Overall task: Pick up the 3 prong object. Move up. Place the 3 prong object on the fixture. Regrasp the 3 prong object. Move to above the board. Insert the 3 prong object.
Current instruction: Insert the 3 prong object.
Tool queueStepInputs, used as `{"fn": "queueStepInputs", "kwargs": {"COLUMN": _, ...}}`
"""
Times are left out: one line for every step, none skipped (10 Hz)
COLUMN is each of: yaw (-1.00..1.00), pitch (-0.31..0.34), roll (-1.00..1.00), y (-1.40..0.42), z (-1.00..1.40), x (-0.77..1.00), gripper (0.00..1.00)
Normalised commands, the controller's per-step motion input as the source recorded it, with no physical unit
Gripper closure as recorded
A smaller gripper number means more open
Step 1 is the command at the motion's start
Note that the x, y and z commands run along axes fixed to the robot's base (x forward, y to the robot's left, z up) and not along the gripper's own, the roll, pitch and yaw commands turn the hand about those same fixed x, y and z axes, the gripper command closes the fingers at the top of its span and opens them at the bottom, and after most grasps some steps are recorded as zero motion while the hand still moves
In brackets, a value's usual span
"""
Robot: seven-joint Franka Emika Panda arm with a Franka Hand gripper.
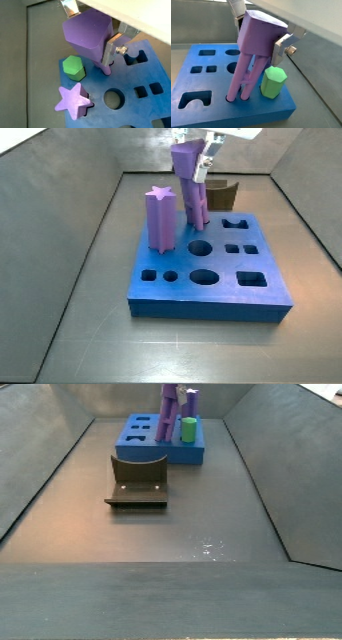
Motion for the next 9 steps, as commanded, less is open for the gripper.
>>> {"fn": "queueStepInputs", "kwargs": {"yaw": -0.11, "pitch": 0.013, "roll": 0.05, "y": -0.09, "z": -0.19, "x": -0.01, "gripper": 1.00}}
{"fn": "queueStepInputs", "kwargs": {"yaw": -0.14, "pitch": 0.129, "roll": 0.12, "y": -0.07, "z": -0.35, "x": 0.00, "gripper": 1.00}}
{"fn": "queueStepInputs", "kwargs": {"yaw": -0.15, "pitch": 0.144, "roll": 0.13, "y": 0.00, "z": -0.46, "x": 0.01, "gripper": 1.00}}
{"fn": "queueStepInputs", "kwargs": {"yaw": 0.00, "pitch": 0.100, "roll": 0.10, "y": 0.00, "z": -0.41, "x": 0.00, "gripper": 1.00}}
{"fn": "queueStepInputs", "kwargs": {"yaw": 0.00, "pitch": 0.217, "roll": 0.16, "y": 0.00, "z": -0.50, "x": 0.01, "gripper": 1.00}}
{"fn": "queueStepInputs", "kwargs": {"yaw": 0.06, "pitch": 0.114, "roll": 0.00, "y": 0.00, "z": -0.23, "x": 0.20, "gripper": 1.00}}
{"fn": "queueStepInputs", "kwargs": {"yaw": 0.02, "pitch": -0.056, "roll": -0.11, "y": 0.00, "z": -0.08, "x": 0.33, "gripper": 1.00}}
{"fn": "queueStepInputs", "kwargs": {"yaw": 0.00, "pitch": -0.170, "roll": -0.14, "y": 0.06, "z": -0.17, "x": 0.29, "gripper": 1.00}}
{"fn": "queueStepInputs", "kwargs": {"yaw": 0.00, "pitch": 0.099, "roll": 0.00, "y": 0.00, "z": -0.26, "x": 0.26, "gripper": 1.00}}
